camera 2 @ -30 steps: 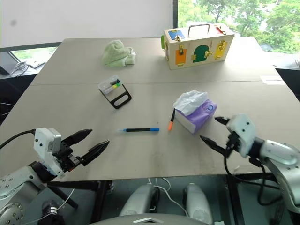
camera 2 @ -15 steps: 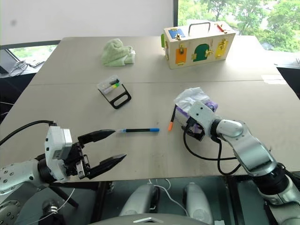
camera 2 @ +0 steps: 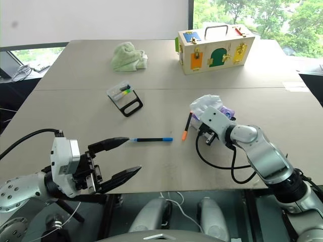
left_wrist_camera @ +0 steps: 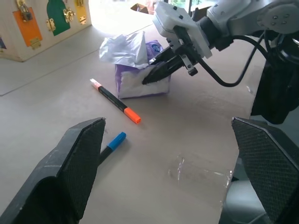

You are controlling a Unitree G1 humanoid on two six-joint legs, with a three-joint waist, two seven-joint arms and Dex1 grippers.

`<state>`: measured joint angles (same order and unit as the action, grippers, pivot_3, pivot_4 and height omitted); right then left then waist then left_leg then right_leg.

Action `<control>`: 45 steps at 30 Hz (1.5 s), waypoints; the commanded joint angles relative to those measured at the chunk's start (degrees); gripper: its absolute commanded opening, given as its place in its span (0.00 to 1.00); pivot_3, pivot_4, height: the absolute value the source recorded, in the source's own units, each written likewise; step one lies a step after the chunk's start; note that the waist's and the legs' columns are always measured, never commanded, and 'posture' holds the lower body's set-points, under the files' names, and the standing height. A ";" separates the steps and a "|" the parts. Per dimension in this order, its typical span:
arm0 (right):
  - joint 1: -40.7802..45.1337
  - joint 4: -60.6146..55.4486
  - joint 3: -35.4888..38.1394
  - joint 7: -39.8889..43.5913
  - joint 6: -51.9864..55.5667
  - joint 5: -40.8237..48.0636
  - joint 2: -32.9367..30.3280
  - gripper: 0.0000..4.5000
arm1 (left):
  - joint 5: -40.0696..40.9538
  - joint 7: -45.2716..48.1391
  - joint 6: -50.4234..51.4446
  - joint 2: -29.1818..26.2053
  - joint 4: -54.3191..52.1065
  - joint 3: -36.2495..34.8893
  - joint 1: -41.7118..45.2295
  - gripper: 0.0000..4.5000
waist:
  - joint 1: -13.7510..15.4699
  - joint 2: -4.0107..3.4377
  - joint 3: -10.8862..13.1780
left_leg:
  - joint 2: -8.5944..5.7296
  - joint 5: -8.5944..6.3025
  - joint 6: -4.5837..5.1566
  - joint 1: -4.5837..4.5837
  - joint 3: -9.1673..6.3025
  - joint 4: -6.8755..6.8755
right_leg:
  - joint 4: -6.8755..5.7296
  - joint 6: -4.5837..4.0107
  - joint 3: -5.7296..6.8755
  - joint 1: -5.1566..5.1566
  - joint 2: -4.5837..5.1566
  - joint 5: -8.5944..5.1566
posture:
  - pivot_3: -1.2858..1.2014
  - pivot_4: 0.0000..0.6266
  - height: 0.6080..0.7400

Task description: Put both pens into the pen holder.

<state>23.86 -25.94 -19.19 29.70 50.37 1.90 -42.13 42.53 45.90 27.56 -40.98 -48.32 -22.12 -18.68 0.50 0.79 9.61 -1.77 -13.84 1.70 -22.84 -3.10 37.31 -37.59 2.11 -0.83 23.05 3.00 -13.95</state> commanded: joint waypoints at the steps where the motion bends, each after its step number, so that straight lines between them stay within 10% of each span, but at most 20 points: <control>1: 1.52 -1.82 8.87 -4.06 3.43 -4.06 -3.01 0.01 | -2.25 -0.23 -3.03 0.39 2.72 0.93 2.68 1.00 | 0.19 -0.03 0.05 | 0.00 0.00 0.00 -0.04 0.01 0.00 | -0.01 0.00 -0.01 0.05 0.00 0.00 | 0.52 0.24 1.00; 11: 4.78 32.51 18.74 5.25 -11.20 1.54 -4.25 0.01 | -2.17 -0.01 -1.88 1.43 11.21 8.50 14.19 1.00 | -0.89 -0.01 0.13 | 0.05 0.00 0.01 -0.03 0.23 -0.14 | 0.07 0.02 -0.07 0.09 -0.12 0.02 | 0.52 0.24 1.00; 17: 10.20 46.22 20.20 8.59 -15.48 2.65 -3.72 0.55 | -5.18 2.63 -2.89 -1.15 14.15 9.35 14.91 1.00 | -1.80 0.06 0.15 | 0.12 0.00 0.02 0.10 0.35 -0.12 | -0.02 0.23 -0.12 0.08 -0.23 0.15 | 0.52 0.24 1.00; 22: 4.81 32.51 26.87 15.25 -15.47 10.05 -6.62 0.99 | -9.87 2.22 -2.08 -4.18 17.02 10.14 15.15 1.00 | -1.01 0.01 0.24 | 0.08 -0.01 0.04 -0.03 0.21 -0.11 | 0.00 0.24 -0.14 0.09 -0.14 0.16 | 0.52 0.24 1.00; 30: -12.52 -2.26 39.84 28.36 -6.90 30.99 -12.79 0.99 | -16.86 10.85 2.39 -11.88 29.84 22.49 30.62 1.00 | -0.21 -0.34 0.50 | 0.07 -0.02 0.04 -0.16 0.00 -0.14 | -0.08 0.27 0.09 0.21 -0.29 0.15 | 0.52 0.24 1.00; 38: -21.56 -13.30 35.89 21.82 -6.69 28.64 -12.51 0.99 | -31.81 23.90 -8.13 -9.48 52.50 40.24 47.14 1.00 | -0.67 -0.03 0.67 | 0.06 -0.03 0.06 -0.16 0.21 -0.10 | -0.05 0.29 0.07 0.22 -0.29 0.14 | 0.52 0.24 1.00; 45: -26.75 -20.70 36.10 16.65 -5.11 32.01 -8.18 1.00 | -37.82 27.65 -18.09 -6.55 60.93 42.77 49.69 0.42 | 0.06 0.02 0.58 | 0.05 -0.03 0.06 -0.19 0.18 -0.08 | -0.09 0.30 0.04 0.26 -0.10 0.15 | 0.52 0.24 1.00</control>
<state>-2.69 -44.13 15.75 47.68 45.06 32.55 -50.68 7.16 73.19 10.49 -47.73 10.98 18.82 32.27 0.56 0.82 10.19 -1.72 -13.87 1.76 -23.02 -2.91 37.23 -37.69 2.41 -0.80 23.32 2.91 -13.80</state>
